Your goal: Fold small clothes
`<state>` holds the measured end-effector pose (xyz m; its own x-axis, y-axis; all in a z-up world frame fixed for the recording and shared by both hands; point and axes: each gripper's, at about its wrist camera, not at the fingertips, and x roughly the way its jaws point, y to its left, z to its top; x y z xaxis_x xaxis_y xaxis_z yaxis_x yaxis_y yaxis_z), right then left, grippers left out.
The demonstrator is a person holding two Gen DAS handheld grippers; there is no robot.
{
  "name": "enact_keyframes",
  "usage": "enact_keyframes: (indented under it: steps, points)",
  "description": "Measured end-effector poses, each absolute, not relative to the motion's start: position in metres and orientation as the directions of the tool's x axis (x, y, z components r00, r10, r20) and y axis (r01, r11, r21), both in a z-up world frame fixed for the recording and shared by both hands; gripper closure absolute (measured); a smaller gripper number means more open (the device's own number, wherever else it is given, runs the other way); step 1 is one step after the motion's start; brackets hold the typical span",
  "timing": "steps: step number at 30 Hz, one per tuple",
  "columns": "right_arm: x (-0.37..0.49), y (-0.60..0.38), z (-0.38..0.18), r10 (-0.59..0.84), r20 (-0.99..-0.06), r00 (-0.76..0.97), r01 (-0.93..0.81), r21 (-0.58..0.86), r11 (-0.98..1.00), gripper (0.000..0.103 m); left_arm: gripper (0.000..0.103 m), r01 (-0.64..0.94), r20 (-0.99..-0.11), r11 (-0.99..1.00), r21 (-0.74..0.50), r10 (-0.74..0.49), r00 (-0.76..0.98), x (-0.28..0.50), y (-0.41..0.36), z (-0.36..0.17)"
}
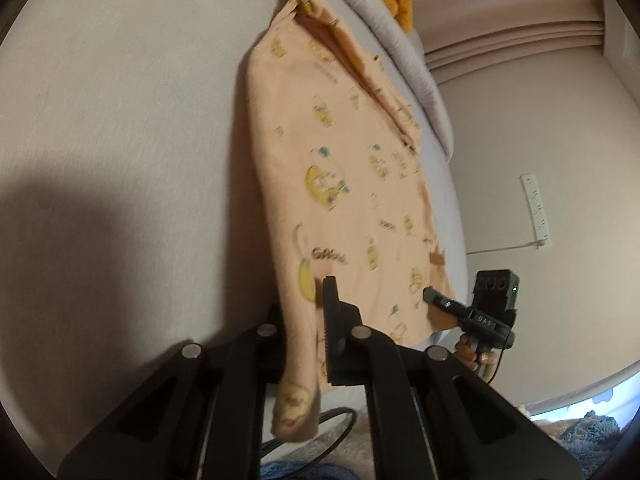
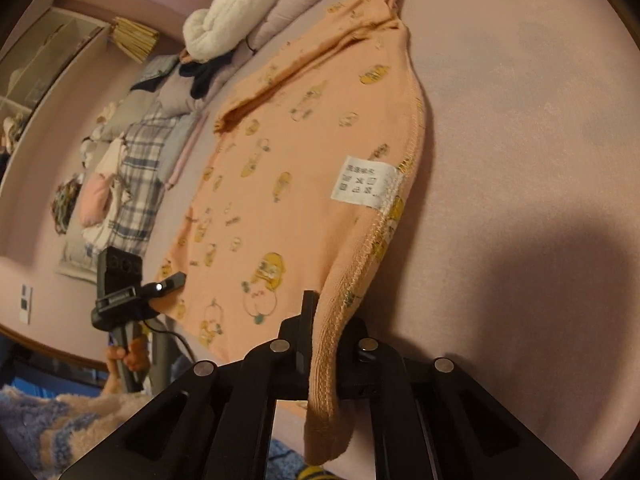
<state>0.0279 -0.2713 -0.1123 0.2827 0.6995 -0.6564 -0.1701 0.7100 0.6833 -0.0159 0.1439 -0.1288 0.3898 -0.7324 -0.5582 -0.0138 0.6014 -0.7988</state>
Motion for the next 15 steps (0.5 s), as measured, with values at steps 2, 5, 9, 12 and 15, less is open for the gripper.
enact_keyframes:
  steps: [2, 5, 9, 12, 15]
  points:
    - [0.027, -0.270, -0.106, 0.735, -0.608, 0.299, -0.194, 0.716, 0.671, 0.095, 0.100, 0.024, -0.498, 0.555, -0.832, -0.764, 0.410, -0.014, 0.144, -0.120]
    - [0.030, -0.271, -0.092, 0.797, -0.502, 0.335, -0.239, 0.773, 0.587, 0.096, 0.100, 0.077, -0.425, 0.502, -0.862, -0.796, 0.430, -0.010, 0.142, -0.106]
    - [0.041, -0.269, -0.079, 0.845, -0.384, 0.373, -0.274, 0.824, 0.496, 0.096, 0.100, 0.104, -0.327, 0.414, -0.904, -0.829, 0.454, 0.001, 0.141, -0.096]
    - [0.051, -0.267, -0.069, 0.853, -0.335, 0.399, -0.301, 0.831, 0.467, 0.096, 0.100, 0.132, -0.273, 0.373, -0.918, -0.838, 0.473, 0.014, 0.139, -0.085]
    - [0.061, -0.265, -0.059, 0.854, -0.304, 0.423, -0.327, 0.827, 0.457, 0.096, 0.100, 0.160, -0.242, 0.359, -0.920, -0.839, 0.488, 0.027, 0.140, -0.072]
